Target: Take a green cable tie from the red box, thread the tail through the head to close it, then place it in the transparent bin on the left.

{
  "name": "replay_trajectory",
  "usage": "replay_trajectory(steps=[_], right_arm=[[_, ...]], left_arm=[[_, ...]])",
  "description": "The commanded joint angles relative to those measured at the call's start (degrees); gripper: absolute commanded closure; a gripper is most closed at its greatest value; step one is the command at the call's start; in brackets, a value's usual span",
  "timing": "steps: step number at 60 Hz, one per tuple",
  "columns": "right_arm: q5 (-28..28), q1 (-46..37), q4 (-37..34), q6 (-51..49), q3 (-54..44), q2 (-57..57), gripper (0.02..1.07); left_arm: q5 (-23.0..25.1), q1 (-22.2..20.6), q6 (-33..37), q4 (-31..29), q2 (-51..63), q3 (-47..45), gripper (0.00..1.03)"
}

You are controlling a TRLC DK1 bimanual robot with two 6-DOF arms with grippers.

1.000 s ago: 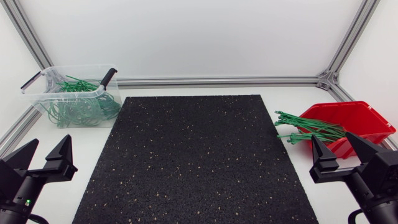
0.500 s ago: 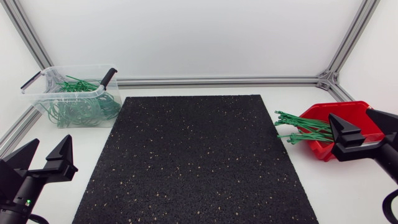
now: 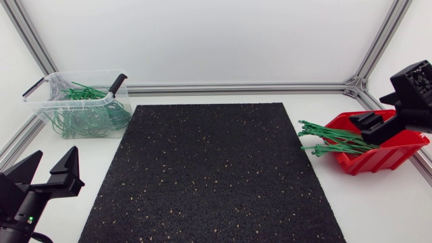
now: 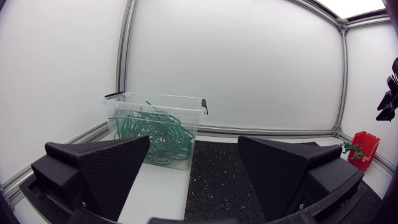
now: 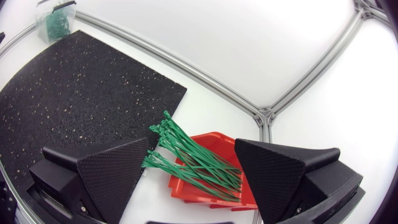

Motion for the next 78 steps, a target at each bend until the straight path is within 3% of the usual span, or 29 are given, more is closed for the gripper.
replay_trajectory(steps=[1, 14, 29, 33, 40, 55, 73, 78], right_arm=[[-2.20, -2.43, -3.18, -7.10, 4.42, 6.09, 0.06], [-10.38, -7.62, -18.91, -20.90, 13.91, 18.74, 0.13], [-11.08, -9.46, -20.76, -32.24, 11.10, 23.67, 0.13], [-10.99, -9.73, -18.30, -35.31, 8.28, 23.14, 0.15], [-10.99, -9.90, -8.10, -39.18, 1.61, 20.85, 0.34], [-10.73, -9.55, -2.65, -48.06, -6.13, 20.68, 0.34], [-8.36, -8.06, 13.78, -51.75, -15.89, 19.45, 0.34], [-8.27, -7.62, 15.37, -51.75, -16.76, 19.54, 0.34]], left_arm=[[-0.18, -0.48, 0.97, -0.33, -0.21, -2.53, 0.04], [-0.18, -0.31, 0.97, -0.42, -0.21, -2.53, 0.04], [-0.18, -0.22, 0.97, -0.42, -0.21, -2.53, 0.04], [-0.18, -0.13, 0.97, -0.51, -0.21, -2.53, 0.04], [-0.18, 0.04, 0.97, -0.51, -0.21, -2.53, 0.04], [-0.18, 0.48, 0.97, -0.60, -0.21, -2.44, 0.04], [-0.09, 0.57, 0.97, -0.68, -0.21, -2.44, 0.04], [0.00, 0.57, 0.97, -0.68, -0.12, -2.44, 0.04]])
